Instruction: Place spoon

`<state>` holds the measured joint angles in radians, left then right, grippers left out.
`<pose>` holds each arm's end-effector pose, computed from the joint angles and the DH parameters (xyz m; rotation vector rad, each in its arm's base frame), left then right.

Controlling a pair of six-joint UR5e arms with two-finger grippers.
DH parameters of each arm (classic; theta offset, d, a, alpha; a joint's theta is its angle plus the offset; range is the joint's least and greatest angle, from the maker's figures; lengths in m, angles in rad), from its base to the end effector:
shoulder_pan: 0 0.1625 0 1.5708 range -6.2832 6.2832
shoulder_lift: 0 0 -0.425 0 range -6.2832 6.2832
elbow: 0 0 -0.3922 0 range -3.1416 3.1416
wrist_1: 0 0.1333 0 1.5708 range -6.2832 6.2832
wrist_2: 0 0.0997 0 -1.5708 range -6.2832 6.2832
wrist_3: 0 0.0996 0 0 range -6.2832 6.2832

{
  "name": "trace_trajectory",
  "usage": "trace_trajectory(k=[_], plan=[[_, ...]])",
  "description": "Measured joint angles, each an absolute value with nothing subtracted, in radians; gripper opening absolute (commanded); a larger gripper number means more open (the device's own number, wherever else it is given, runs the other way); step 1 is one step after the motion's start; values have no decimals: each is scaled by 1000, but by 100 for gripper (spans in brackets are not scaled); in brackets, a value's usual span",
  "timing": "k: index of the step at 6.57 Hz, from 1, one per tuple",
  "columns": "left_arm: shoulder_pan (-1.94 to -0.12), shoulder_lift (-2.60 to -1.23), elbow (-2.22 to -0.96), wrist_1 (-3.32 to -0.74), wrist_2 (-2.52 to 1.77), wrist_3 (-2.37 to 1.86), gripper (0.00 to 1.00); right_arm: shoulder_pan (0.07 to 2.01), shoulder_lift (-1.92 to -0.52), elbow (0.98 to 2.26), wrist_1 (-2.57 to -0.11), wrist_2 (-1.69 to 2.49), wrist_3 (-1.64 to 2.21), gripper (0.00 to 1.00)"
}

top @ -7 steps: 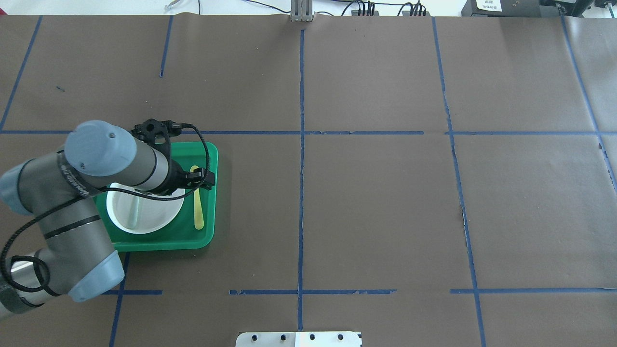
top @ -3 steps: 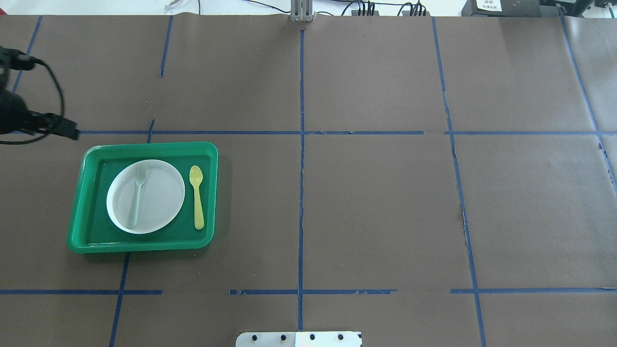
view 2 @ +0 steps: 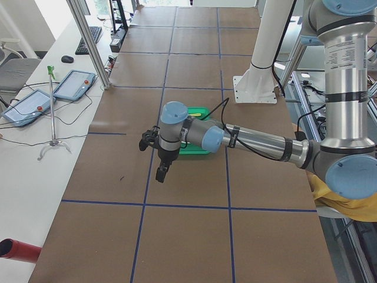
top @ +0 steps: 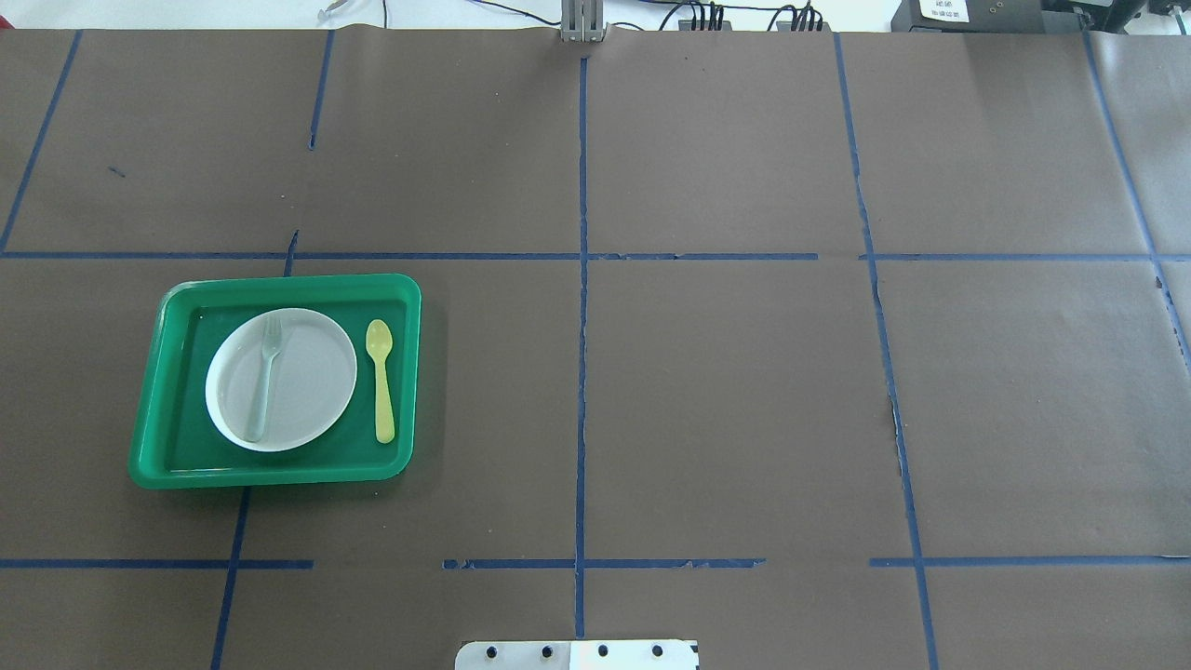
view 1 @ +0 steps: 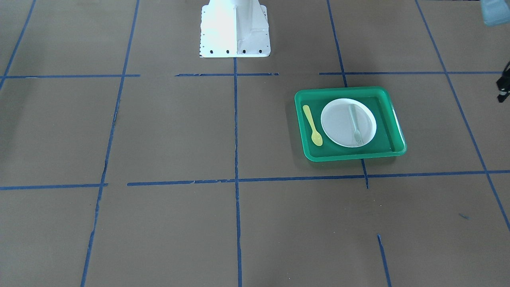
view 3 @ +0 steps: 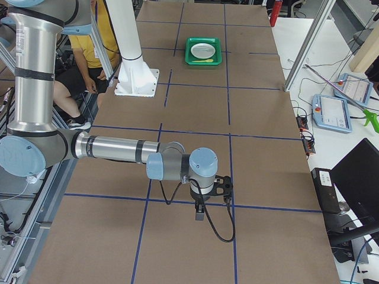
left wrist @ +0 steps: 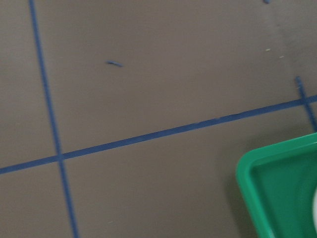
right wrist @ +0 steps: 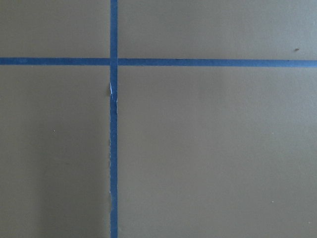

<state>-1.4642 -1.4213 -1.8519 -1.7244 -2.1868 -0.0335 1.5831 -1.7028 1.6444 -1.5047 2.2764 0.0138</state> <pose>-0.0281 -0.4496 0.5812 0.2328 0.6301 0.1582 0.0741 -0.4350 0.6817 0.0068 -0.7056 0.0223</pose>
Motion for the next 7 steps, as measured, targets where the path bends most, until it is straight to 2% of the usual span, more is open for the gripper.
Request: trace_trajectory(k=[2,7], plan=[[-1597,-1346,-1780,-1721,-2369,85,100,1583,-1703,1644,-1505,2276,14,100],[-1656,-1324,-1767,-1727,-2334,125,100,1583,-1703,1644,-1505,2276,14,100]])
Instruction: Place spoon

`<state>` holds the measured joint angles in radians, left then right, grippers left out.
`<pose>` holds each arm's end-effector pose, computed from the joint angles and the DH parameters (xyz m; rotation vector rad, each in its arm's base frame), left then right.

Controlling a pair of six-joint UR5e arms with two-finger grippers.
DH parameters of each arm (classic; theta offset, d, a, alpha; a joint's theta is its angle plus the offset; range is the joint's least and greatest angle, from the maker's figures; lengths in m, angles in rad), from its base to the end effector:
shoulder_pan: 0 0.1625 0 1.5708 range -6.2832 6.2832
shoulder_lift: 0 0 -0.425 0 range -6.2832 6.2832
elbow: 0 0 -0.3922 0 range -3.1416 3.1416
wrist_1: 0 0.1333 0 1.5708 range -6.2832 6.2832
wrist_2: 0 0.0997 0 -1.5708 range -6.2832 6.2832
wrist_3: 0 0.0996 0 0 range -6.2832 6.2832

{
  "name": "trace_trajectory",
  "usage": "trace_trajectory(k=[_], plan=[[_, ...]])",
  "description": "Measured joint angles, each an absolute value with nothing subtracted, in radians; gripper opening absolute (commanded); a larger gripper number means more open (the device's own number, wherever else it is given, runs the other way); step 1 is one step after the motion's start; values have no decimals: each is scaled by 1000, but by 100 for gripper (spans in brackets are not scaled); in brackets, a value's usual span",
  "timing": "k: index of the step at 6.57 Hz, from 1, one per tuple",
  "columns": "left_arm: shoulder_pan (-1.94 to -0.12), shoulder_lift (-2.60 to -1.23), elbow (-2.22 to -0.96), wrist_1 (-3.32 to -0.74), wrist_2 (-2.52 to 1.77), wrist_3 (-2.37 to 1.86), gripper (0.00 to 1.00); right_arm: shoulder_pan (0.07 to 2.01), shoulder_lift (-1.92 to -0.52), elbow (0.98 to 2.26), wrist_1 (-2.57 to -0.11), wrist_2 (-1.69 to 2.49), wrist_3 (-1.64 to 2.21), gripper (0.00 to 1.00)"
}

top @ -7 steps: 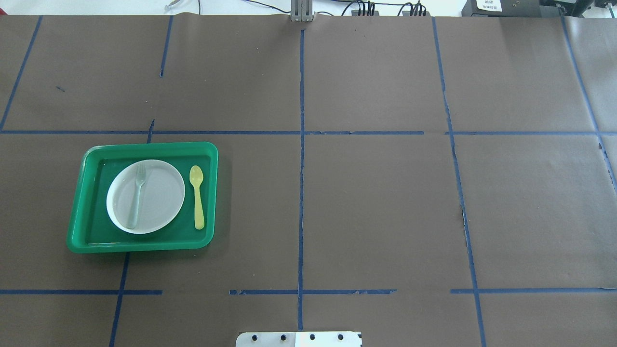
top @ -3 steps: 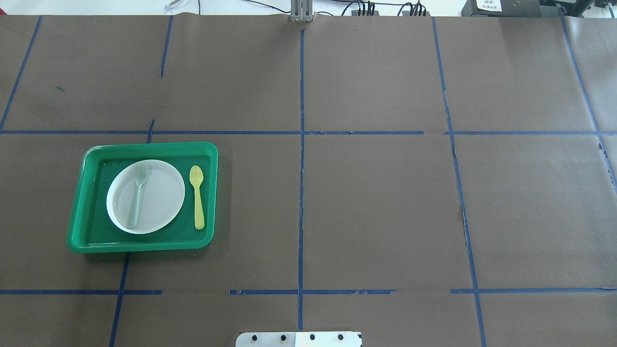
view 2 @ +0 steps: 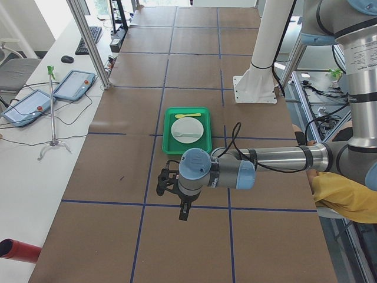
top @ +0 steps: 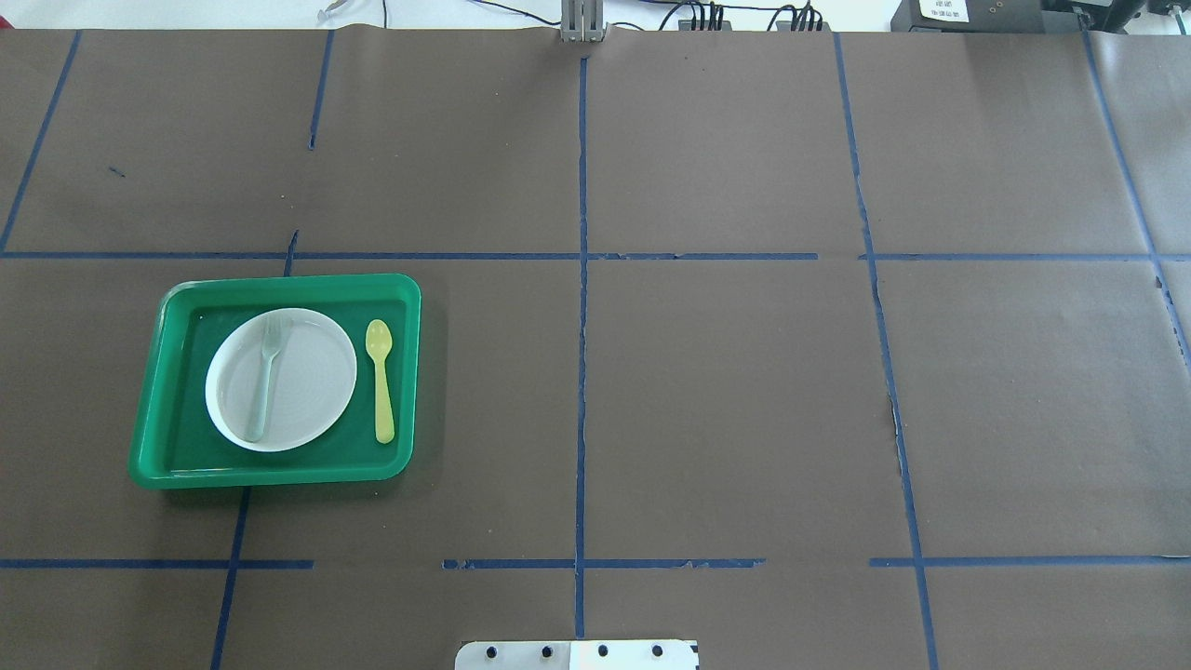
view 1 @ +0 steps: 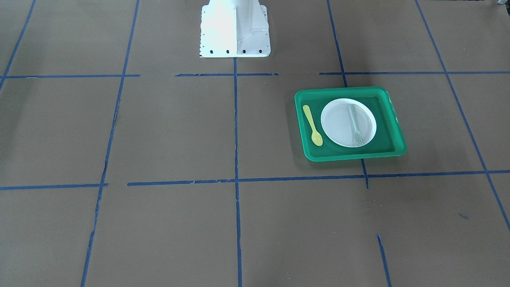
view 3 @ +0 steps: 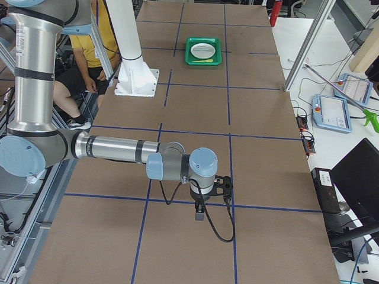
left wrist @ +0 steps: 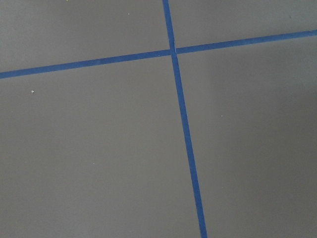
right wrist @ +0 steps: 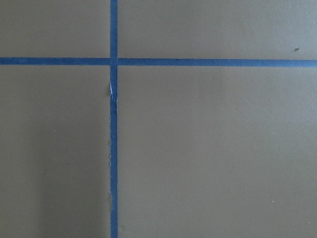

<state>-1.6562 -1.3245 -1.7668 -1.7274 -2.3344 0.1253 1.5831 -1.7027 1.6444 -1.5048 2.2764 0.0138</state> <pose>-0.0979 -0.3879 0.6554 0.1808 0.7482 0.0785 0.0741 -0.4350 0.6817 0.0068 -0.7056 0.0223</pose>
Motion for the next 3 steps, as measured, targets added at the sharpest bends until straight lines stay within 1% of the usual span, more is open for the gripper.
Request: trace_trajectory(k=[3], plan=[[-1670,-1331,-1781,-1730,-2293,126,100,1583,-1703,1644,-1504,2276,13,100]])
